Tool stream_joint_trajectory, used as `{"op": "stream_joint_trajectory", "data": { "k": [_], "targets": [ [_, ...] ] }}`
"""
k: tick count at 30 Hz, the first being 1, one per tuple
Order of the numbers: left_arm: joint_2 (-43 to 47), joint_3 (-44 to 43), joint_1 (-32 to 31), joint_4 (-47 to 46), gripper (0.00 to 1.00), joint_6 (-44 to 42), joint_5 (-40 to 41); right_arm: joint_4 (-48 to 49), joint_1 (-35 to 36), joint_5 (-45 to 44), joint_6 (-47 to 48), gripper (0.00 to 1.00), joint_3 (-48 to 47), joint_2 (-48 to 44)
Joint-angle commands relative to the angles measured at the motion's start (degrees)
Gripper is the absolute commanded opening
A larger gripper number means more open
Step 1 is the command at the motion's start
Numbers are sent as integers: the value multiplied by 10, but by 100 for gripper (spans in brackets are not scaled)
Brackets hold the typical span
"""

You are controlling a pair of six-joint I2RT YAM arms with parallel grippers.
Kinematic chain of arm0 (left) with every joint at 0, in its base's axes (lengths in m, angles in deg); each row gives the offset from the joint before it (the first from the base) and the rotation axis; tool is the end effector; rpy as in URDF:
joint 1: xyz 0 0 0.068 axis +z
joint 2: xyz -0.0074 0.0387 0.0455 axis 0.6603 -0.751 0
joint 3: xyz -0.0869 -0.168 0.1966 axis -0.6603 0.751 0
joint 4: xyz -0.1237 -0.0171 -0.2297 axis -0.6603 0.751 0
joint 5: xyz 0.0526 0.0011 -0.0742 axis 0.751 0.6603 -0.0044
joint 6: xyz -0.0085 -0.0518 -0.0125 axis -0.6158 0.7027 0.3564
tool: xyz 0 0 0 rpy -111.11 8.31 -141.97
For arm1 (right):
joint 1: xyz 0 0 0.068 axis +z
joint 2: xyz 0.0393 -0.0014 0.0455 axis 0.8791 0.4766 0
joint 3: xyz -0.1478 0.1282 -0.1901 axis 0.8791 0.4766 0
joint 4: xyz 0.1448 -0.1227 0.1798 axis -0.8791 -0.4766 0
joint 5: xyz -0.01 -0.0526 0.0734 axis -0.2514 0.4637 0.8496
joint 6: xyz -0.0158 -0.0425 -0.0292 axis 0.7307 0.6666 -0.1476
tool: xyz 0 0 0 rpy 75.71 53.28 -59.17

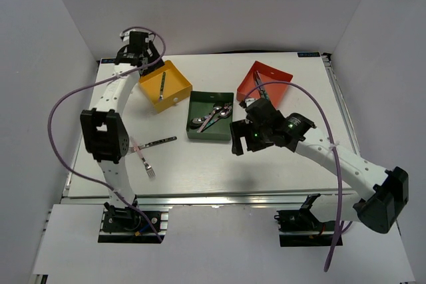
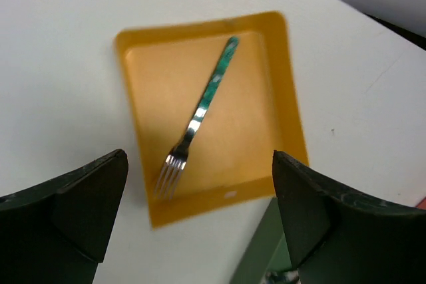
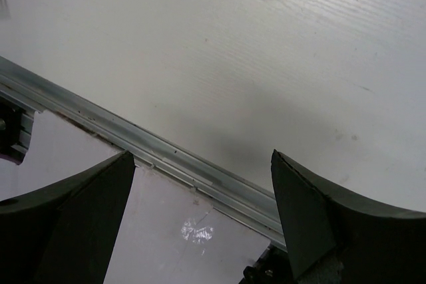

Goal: Sort the eating utensils into containers

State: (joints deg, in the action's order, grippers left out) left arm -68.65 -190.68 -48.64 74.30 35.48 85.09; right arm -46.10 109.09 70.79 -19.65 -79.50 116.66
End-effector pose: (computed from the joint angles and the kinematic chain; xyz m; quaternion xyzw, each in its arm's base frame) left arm 0.4662 -0.0499 0.3095 -0.2047 0.8849 0.0064 0.4184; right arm 0.1701 0.1833 0.3133 -0.1785 0.9266 0.1750 0.2811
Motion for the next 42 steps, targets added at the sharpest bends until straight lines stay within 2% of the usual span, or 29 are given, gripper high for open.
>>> {"op": "stream_joint_trajectory", "data": {
  "k": [1,2,5,6,9,12,19,28,30,35,36,37,39,42],
  "targets": [
    [114,87,18,175,98,169,46,49,2,7,22,88,-32,14],
    [170,186,18,183,98,215,60,55,2,11,25,88,-33,24],
    [266,337,17,176,98,278,52,76,2,24,30,88,-30,41],
    [320,413,17,172,98,288,54,84,3,35,32,88,-25,45],
    [387,504,17,169,95,297,65,103,4,67,38,88,-10,55],
    [401,546,17,134,90,263,35,111,5,77,48,88,-2,61],
    [395,688,17,24,65,252,-9,122,5,96,69,88,5,67],
    [367,722,17,-4,47,247,0,124,5,96,83,88,17,61],
    [354,727,17,-11,36,247,0,124,5,96,84,88,19,59],
    [337,735,17,-28,35,240,3,124,5,94,89,88,19,61],
    [332,734,17,-29,32,239,3,124,5,96,89,88,20,61],
    [331,731,17,-28,18,236,1,124,5,97,89,88,20,63],
    [334,722,17,-13,1,227,-8,124,5,99,88,88,20,62],
    [376,697,8,34,0,220,-7,125,5,96,88,88,19,62]
  ]
}}
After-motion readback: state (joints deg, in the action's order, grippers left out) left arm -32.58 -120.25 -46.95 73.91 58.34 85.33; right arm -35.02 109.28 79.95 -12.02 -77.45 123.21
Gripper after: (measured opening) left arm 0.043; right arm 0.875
